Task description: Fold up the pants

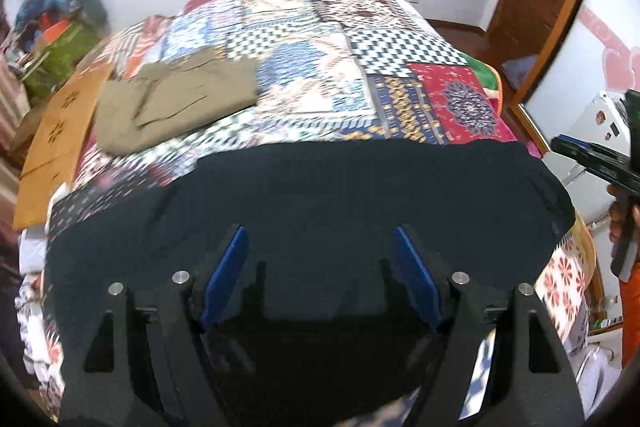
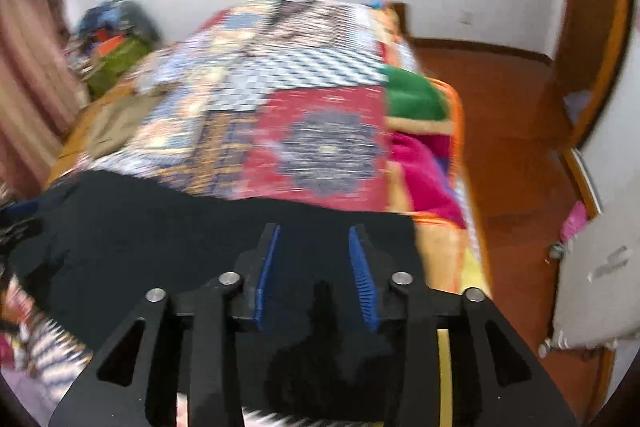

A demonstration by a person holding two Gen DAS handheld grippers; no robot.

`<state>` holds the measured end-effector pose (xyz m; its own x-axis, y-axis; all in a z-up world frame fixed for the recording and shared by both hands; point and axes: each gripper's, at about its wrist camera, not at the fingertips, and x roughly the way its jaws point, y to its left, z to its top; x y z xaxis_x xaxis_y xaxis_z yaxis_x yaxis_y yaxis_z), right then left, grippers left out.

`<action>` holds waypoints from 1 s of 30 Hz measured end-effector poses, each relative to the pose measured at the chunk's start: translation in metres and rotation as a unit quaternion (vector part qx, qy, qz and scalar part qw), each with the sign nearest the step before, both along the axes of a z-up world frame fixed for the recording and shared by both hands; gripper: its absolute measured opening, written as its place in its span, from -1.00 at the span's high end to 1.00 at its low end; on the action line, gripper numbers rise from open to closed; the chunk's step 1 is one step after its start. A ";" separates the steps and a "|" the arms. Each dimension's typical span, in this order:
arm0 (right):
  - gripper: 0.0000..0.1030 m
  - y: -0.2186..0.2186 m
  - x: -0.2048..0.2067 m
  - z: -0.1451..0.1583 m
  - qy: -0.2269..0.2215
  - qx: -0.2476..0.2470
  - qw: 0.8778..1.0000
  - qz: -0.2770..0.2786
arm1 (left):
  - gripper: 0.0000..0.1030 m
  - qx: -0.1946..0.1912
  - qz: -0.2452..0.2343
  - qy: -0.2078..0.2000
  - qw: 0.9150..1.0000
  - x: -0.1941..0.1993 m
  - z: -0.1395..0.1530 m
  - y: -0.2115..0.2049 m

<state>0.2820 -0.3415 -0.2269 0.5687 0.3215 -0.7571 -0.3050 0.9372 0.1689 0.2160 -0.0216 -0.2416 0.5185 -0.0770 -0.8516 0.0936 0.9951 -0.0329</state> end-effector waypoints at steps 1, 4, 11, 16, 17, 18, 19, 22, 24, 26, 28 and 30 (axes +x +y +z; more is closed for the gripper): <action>0.24 0.011 -0.010 0.005 -0.004 0.002 1.000 0.022 | -0.49 0.004 0.005 0.002 1.000 -0.007 0.000 0.007; 0.20 0.044 -0.034 0.013 -0.012 0.006 0.997 0.069 | -0.49 0.019 0.014 0.011 1.000 -0.029 -0.003 0.027; 0.20 0.106 -0.078 -0.002 0.011 0.021 0.990 0.139 | -0.49 0.012 0.001 0.029 0.999 -0.074 -0.018 0.045; 0.20 0.131 -0.086 -0.017 0.032 0.005 0.986 0.161 | -0.49 -0.007 -0.020 0.041 0.999 -0.087 -0.032 0.034; 0.20 0.135 -0.087 -0.020 0.033 -0.003 0.986 0.166 | -0.49 -0.011 -0.025 0.040 0.999 -0.087 -0.033 0.031; 0.20 0.138 -0.089 -0.020 0.033 -0.011 0.985 0.168 | -0.49 -0.017 -0.033 0.037 0.999 -0.086 -0.034 0.026; 0.20 0.140 -0.089 -0.022 0.029 -0.020 0.985 0.170 | -0.49 -0.022 -0.037 0.037 0.998 -0.085 -0.035 0.022; 0.20 0.143 -0.090 -0.023 0.024 -0.031 0.984 0.172 | -0.50 -0.031 -0.049 0.038 0.998 -0.080 -0.038 0.011; 0.20 0.144 -0.090 -0.024 0.022 -0.030 0.984 0.174 | -0.50 -0.028 -0.055 0.030 0.998 -0.076 -0.039 0.003; 0.20 0.147 -0.087 -0.026 0.022 -0.030 0.984 0.175 | -0.50 -0.027 -0.061 0.027 0.997 -0.073 -0.040 -0.002; 0.26 0.150 -0.083 -0.028 0.023 -0.029 0.984 0.173 | -0.50 -0.029 -0.062 0.029 0.997 -0.068 -0.040 -0.004; 0.42 0.152 -0.081 -0.027 0.023 -0.024 0.984 0.173 | -0.49 -0.033 -0.062 0.030 0.997 -0.065 -0.040 -0.002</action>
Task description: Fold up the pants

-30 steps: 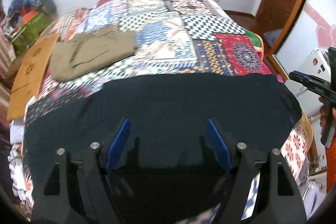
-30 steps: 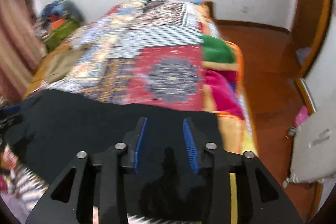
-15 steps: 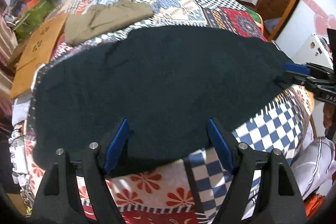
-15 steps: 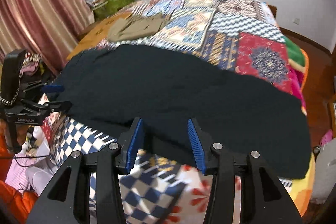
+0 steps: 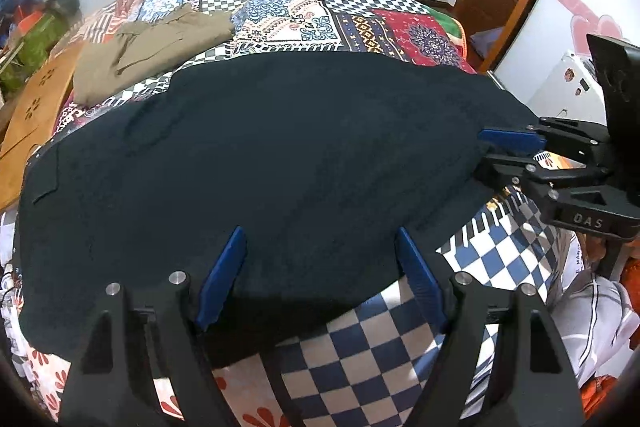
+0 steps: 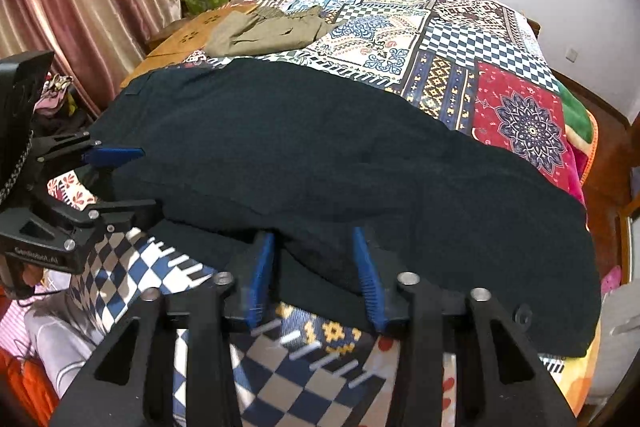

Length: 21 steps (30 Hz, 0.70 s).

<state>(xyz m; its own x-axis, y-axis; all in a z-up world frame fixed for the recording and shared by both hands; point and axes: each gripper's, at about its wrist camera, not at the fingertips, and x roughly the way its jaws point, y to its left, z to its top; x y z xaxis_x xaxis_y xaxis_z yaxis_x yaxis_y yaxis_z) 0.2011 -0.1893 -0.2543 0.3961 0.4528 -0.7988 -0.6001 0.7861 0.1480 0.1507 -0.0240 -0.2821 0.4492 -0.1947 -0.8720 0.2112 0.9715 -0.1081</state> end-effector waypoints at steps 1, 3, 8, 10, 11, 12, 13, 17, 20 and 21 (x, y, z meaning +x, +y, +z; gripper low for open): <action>0.56 0.000 0.000 0.001 0.001 0.004 1.000 0.001 | -0.47 -0.003 0.001 0.000 1.000 0.000 0.000 0.001; 0.67 0.002 -0.002 0.003 -0.004 0.005 1.000 0.005 | -0.26 -0.009 0.000 -0.002 1.000 0.000 0.000 0.002; 0.78 -0.001 -0.007 0.011 -0.008 0.018 1.000 0.011 | 0.26 -0.023 -0.017 -0.005 1.000 -0.001 0.007 -0.002; 0.79 -0.003 -0.009 0.015 -0.008 0.025 1.000 0.014 | 0.40 -0.021 -0.027 -0.007 0.999 -0.004 0.010 -0.004; 0.80 -0.003 -0.012 0.017 -0.011 0.024 0.999 0.017 | 0.51 -0.021 -0.032 -0.008 0.999 -0.005 0.011 -0.005; 0.80 -0.003 -0.012 0.018 -0.013 0.022 0.999 0.019 | 0.60 -0.023 -0.036 -0.008 0.999 -0.007 0.012 -0.005; 0.81 -0.003 -0.015 0.019 -0.014 0.020 0.999 0.021 | 0.62 -0.020 -0.040 -0.008 0.999 -0.009 0.013 -0.005; 0.82 -0.004 -0.021 0.021 -0.015 0.012 0.999 0.027 | 0.70 -0.022 -0.043 -0.006 0.999 -0.015 0.015 -0.003; 0.82 -0.007 -0.025 0.022 -0.013 0.009 0.999 0.029 | 0.73 -0.026 -0.042 -0.003 0.999 -0.020 0.016 0.000; 0.82 -0.007 -0.028 0.022 -0.013 0.007 0.999 0.029 | 0.73 -0.025 -0.042 -0.004 0.999 -0.022 0.017 0.000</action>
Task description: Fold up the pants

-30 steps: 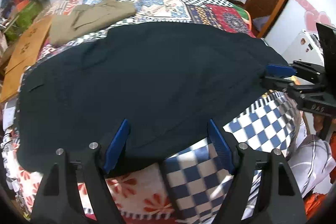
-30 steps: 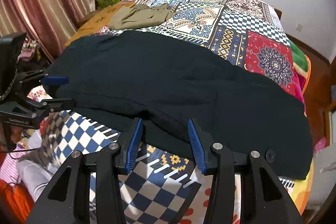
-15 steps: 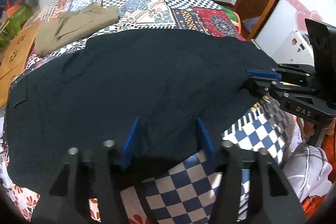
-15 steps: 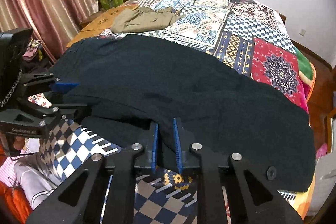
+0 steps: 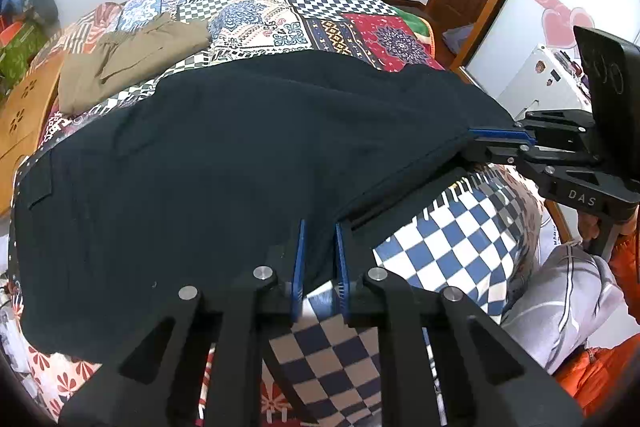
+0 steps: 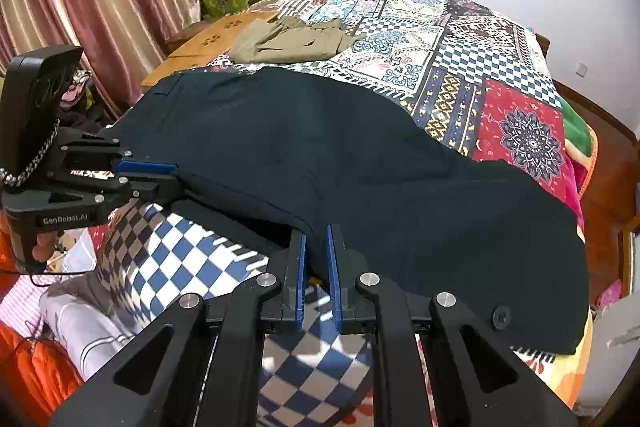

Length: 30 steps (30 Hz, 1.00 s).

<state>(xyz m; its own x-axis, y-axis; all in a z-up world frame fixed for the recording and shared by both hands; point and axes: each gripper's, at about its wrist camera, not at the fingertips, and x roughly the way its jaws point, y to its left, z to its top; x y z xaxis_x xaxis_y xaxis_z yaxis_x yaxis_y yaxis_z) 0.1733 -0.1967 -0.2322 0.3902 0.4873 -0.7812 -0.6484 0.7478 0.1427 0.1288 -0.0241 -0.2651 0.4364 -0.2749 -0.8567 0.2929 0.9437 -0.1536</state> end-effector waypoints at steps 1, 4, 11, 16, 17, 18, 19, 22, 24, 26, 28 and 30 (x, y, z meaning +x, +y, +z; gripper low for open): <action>0.82 -0.001 0.000 -0.001 0.003 -0.002 1.000 0.000 | 0.73 0.002 0.000 0.000 1.000 -0.001 0.000 0.000; 0.77 -0.002 0.001 -0.007 0.025 -0.006 1.000 -0.001 | 0.73 0.001 -0.001 0.011 1.000 -0.005 -0.004 0.001; 0.71 -0.018 0.000 0.027 0.019 0.025 0.999 -0.010 | 0.72 -0.013 0.008 -0.001 1.000 -0.011 0.021 0.017; 0.61 -0.005 0.011 0.035 -0.007 0.051 0.998 -0.028 | 0.67 -0.027 0.043 -0.015 0.999 0.002 0.030 0.032; 0.61 -0.001 0.015 0.031 -0.003 0.054 0.998 -0.029 | 0.63 -0.030 0.051 -0.009 0.998 0.006 0.025 0.034; 0.61 0.006 0.020 0.020 0.008 0.050 0.998 -0.033 | 0.60 -0.026 0.059 -0.002 0.998 0.010 0.017 0.035; 0.61 0.012 0.023 0.011 0.018 0.043 0.998 -0.033 | 0.60 -0.015 0.066 0.005 0.998 0.013 0.009 0.035; 0.59 0.022 0.027 -0.021 0.049 0.011 0.998 -0.028 | 0.47 0.003 0.085 0.033 0.996 0.018 -0.020 0.042; 0.52 0.011 0.025 -0.028 0.047 0.020 0.998 -0.032 | 0.06 -0.001 0.104 0.025 0.994 0.014 -0.025 0.054; 0.16 -0.003 0.023 -0.026 0.043 0.014 0.998 -0.048 | 0.03 0.007 0.124 0.021 0.992 0.011 -0.026 0.064; -0.06 -0.017 0.022 -0.026 0.031 0.001 0.997 -0.065 | 0.03 0.021 0.145 0.024 0.989 0.010 -0.031 0.077; -0.07 -0.030 0.023 -0.031 0.042 0.006 0.996 -0.072 | 0.03 0.034 0.163 0.027 0.986 0.008 -0.036 0.090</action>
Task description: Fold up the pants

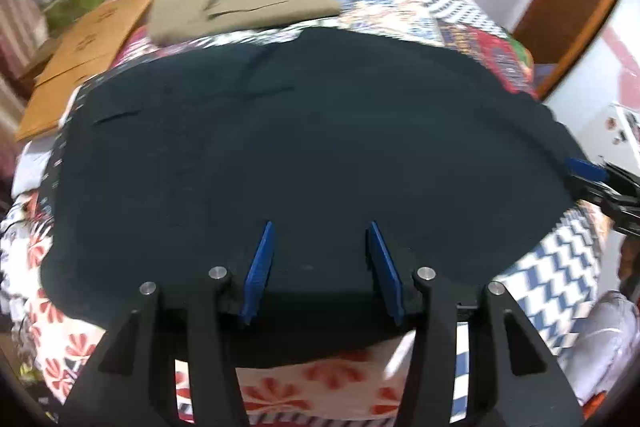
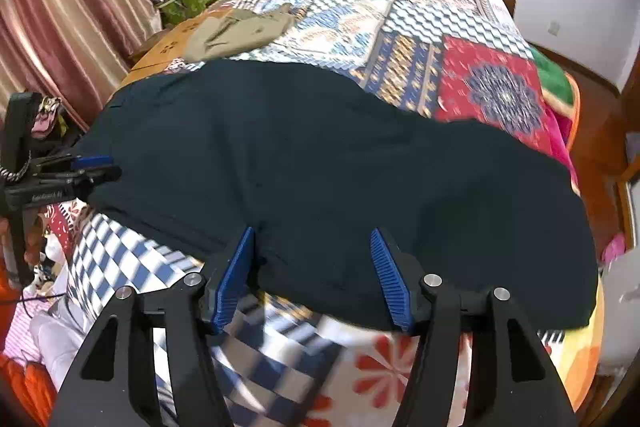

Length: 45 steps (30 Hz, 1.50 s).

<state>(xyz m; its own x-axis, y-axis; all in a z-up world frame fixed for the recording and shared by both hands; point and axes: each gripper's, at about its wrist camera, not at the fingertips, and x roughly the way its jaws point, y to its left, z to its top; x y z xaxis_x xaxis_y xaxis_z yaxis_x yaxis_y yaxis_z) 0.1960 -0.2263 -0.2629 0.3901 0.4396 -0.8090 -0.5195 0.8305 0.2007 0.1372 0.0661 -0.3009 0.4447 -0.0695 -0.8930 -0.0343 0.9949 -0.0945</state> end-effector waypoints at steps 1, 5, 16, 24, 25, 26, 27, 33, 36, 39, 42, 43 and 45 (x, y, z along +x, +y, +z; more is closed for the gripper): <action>-0.07 -0.005 0.000 -0.001 0.004 0.003 1.000 -0.005 | 0.03 0.003 0.009 0.003 1.000 -0.001 -0.003 0.008; -0.11 -0.031 0.002 0.000 0.014 0.006 0.999 -0.042 | 0.03 0.002 0.031 0.011 0.999 -0.006 -0.007 0.025; 0.15 -0.110 0.003 0.030 -0.027 -0.009 0.987 -0.157 | 0.04 -0.007 0.014 -0.013 1.000 0.005 0.026 0.004; 0.15 -0.179 0.018 0.002 0.000 -0.008 0.966 -0.259 | 0.03 -0.018 -0.050 -0.026 0.998 0.023 0.040 -0.052; 0.15 -0.182 0.020 -0.003 0.006 -0.007 0.964 -0.265 | 0.03 -0.018 -0.057 -0.023 0.998 0.025 0.037 -0.060; 0.15 -0.185 0.023 -0.010 0.015 -0.003 0.963 -0.269 | 0.03 -0.017 -0.062 -0.019 0.998 0.026 0.035 -0.066; 0.15 -0.190 0.023 -0.015 0.023 -0.001 0.962 -0.272 | 0.03 -0.017 -0.068 -0.013 0.997 0.028 0.031 -0.073; 0.18 -0.192 0.027 -0.040 0.052 0.027 0.960 -0.273 | -0.04 -0.002 -0.063 -0.010 0.998 0.031 0.020 -0.084; 0.50 -0.186 0.023 -0.034 0.025 0.014 0.963 -0.268 | -0.11 -0.011 -0.055 -0.006 0.998 0.031 0.018 -0.079; 0.65 -0.181 0.021 -0.029 -0.004 -0.015 0.965 -0.261 | -0.15 -0.011 -0.053 -0.005 0.999 0.032 0.017 -0.077; 0.69 -0.176 0.018 -0.028 -0.025 -0.062 0.966 -0.250 | -0.23 -0.004 -0.054 -0.009 0.999 0.030 0.017 -0.079; 0.70 -0.175 0.018 -0.030 -0.024 -0.068 0.966 -0.249 | -0.26 0.000 -0.053 -0.011 0.999 0.030 0.015 -0.078; 0.69 -0.179 0.023 -0.033 -0.019 -0.073 0.965 -0.252 | -0.39 0.001 -0.051 -0.014 0.999 0.030 0.013 -0.075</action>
<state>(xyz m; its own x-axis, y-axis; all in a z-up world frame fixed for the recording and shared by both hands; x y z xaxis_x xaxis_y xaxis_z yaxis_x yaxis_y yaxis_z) 0.2190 -0.4049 -0.2957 0.5556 0.0687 -0.8286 -0.0461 0.9976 0.0517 0.1669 -0.0093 -0.2884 0.4606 -0.1147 -0.8801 0.0703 0.9932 -0.0926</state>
